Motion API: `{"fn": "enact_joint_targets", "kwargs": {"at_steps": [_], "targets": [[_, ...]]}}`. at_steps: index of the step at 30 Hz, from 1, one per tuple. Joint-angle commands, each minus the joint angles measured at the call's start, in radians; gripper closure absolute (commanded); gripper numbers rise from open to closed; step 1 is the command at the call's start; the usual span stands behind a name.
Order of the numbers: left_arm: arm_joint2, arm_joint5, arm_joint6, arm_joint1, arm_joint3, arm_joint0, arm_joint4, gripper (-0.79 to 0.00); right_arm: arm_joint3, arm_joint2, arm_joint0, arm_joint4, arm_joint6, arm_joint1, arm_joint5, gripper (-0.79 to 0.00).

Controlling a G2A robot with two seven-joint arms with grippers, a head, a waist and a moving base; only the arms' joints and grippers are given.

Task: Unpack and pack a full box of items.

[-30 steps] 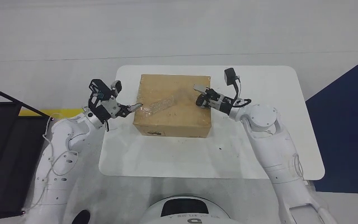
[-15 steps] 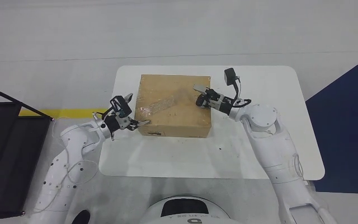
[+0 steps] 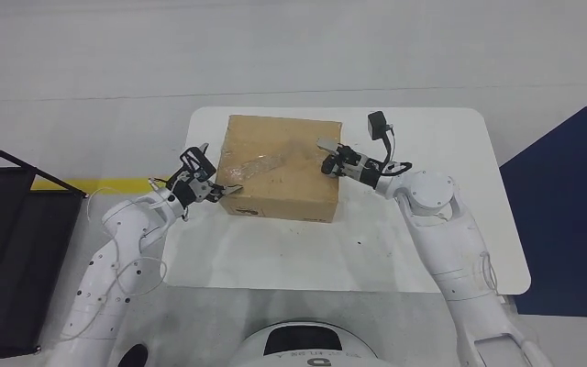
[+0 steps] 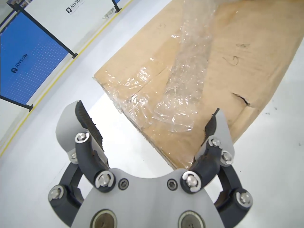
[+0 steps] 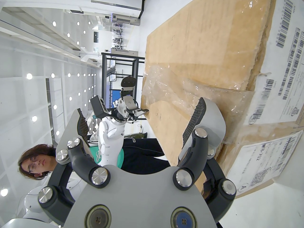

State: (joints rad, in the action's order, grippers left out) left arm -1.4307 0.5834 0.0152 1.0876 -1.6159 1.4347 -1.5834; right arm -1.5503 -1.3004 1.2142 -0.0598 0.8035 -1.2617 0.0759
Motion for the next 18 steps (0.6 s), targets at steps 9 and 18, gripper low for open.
{"fn": "enact_joint_targets", "kwargs": {"at_steps": [9, 18], "targets": [[-0.015, -0.021, 0.004, -0.002, -0.036, 0.009, 0.033, -0.785, 0.000, 0.000, 0.000, 0.000, 0.000, 0.000, 0.000, -0.785], [-0.011, -0.028, -0.009, -0.006, -0.033, 0.010, 0.001, -0.785, 0.000, 0.000, 0.000, 0.000, 0.000, 0.000, 0.000, -0.785]]}}
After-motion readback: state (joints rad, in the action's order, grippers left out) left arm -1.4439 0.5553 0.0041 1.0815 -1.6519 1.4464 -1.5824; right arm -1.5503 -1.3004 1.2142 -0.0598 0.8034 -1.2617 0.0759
